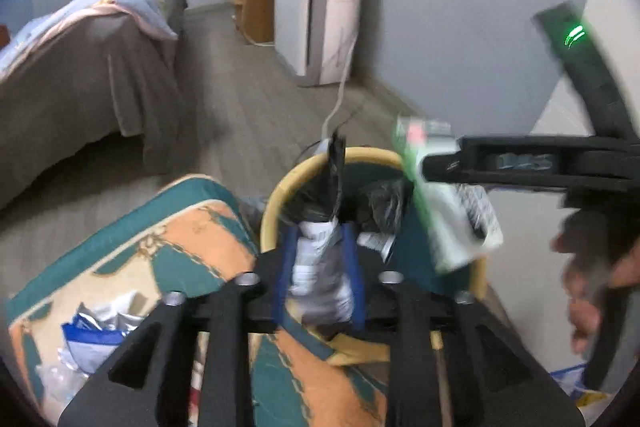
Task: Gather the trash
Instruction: 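Open the right gripper to drop the box while the left drops the black bag into the wastebasket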
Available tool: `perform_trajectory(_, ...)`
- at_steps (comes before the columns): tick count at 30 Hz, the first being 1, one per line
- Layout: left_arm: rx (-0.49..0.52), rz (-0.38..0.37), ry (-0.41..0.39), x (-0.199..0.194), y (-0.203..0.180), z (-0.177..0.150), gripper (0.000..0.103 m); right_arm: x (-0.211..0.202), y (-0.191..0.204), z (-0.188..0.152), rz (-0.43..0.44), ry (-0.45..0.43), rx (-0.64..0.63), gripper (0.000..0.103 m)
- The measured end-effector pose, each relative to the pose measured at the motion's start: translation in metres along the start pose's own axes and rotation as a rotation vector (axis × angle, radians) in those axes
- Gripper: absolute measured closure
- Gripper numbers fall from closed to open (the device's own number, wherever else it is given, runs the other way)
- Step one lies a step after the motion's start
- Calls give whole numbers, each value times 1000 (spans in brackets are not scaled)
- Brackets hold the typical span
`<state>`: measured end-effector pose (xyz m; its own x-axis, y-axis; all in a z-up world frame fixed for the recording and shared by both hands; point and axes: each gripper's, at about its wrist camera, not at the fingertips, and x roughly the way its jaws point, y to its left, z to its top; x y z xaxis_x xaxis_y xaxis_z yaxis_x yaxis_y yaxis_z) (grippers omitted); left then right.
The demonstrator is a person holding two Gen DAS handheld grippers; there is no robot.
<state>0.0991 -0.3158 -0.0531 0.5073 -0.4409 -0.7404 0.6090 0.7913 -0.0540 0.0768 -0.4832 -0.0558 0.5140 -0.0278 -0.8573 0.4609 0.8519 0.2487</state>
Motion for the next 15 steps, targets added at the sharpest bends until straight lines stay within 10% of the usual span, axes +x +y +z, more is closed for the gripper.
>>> perform_trajectory(7,-35,49,-49,-19,17,-7,19,0,5,2,6,-5,0,7)
perform_trajectory(15,-99,153,-92,-72,63,-17,7,-9,54,-6,29,-32,-109,6)
